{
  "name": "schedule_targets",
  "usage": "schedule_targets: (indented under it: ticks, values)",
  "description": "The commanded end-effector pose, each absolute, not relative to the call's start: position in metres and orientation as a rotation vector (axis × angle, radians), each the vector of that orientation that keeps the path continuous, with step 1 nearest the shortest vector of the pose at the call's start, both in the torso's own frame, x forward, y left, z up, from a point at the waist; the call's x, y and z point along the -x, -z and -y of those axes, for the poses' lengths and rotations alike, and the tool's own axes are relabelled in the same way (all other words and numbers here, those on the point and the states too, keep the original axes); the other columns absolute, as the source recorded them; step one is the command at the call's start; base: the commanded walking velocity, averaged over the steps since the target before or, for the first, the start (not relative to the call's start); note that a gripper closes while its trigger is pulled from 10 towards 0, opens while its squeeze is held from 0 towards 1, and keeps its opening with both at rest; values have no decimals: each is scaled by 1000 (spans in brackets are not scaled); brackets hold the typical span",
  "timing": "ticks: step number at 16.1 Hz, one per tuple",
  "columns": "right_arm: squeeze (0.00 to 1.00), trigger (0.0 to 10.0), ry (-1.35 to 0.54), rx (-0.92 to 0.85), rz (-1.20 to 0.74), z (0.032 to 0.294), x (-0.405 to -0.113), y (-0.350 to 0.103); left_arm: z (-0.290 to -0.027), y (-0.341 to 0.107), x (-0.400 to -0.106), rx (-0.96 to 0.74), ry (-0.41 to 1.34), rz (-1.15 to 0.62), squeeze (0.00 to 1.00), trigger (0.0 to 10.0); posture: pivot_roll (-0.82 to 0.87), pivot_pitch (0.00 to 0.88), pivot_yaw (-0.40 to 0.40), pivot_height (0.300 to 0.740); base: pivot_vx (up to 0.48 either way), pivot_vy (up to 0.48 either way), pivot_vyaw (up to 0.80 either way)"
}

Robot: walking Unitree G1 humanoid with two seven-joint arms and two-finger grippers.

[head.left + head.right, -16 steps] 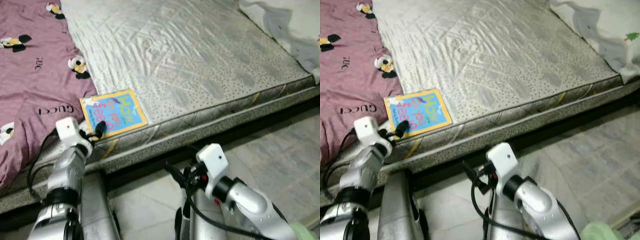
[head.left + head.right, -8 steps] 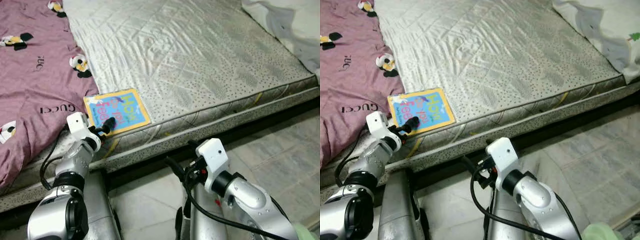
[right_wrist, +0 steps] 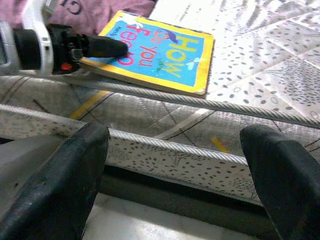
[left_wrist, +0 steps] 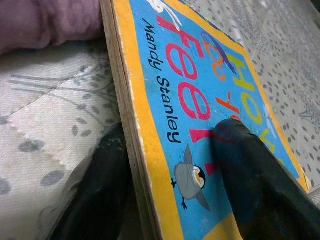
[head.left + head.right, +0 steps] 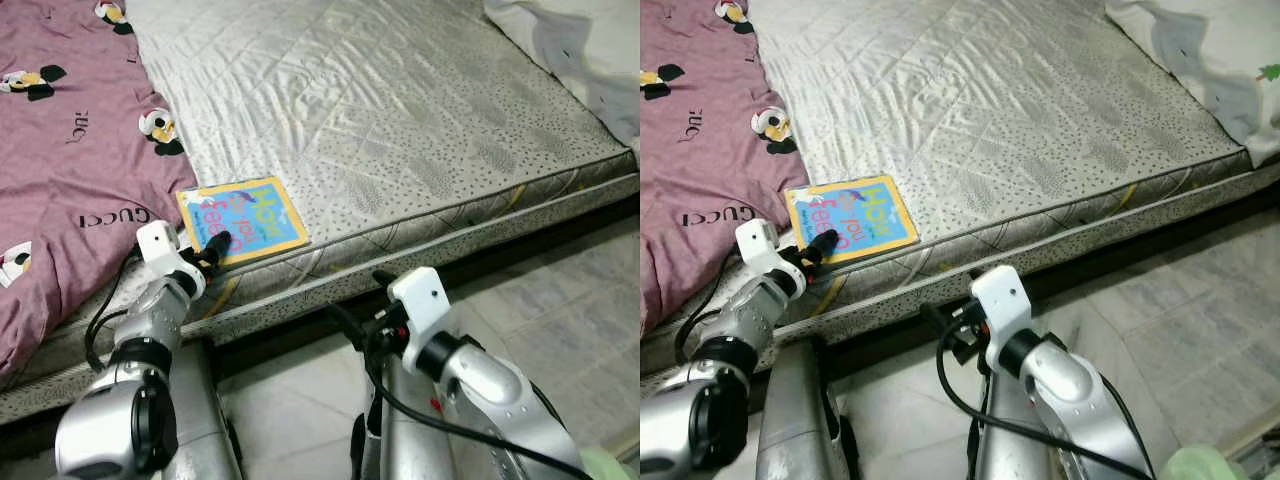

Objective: Clean up the room

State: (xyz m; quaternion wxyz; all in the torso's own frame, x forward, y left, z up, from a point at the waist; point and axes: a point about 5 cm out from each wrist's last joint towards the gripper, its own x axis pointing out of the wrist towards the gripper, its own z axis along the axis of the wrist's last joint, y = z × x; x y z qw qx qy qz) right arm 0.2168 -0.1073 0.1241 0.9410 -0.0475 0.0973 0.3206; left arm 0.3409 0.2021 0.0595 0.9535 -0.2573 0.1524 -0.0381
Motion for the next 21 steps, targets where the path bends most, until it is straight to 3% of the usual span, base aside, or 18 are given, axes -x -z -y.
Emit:
schedule_targets:
  ticks: [1,9,12,16,21]
  values:
    - [0,10000,-654,103,-196,107,-218,-123,-204,-64,-344,505,88,-290,0,0,-223,112,-26,515,0,0,0]
    - [0,10000,-632,93,-124,99,-242,-122,-209,-97,-362,426,74,-151,0,0,-160,33,-2,515,0,0,0]
    - [0,10000,-615,80,-91,127,-272,-135,-209,-100,-363,402,80,-142,0,0,-139,10,7,515,0,0,0]
    - [0,10000,-634,22,-64,119,-277,-136,-211,-104,-365,381,80,-125,0,0,-109,0,23,515,0,0,0]
    - [0,10000,-641,-18,-52,112,-278,-130,-221,-143,-373,258,62,70,0,0,-86,0,41,515,0,0,0]
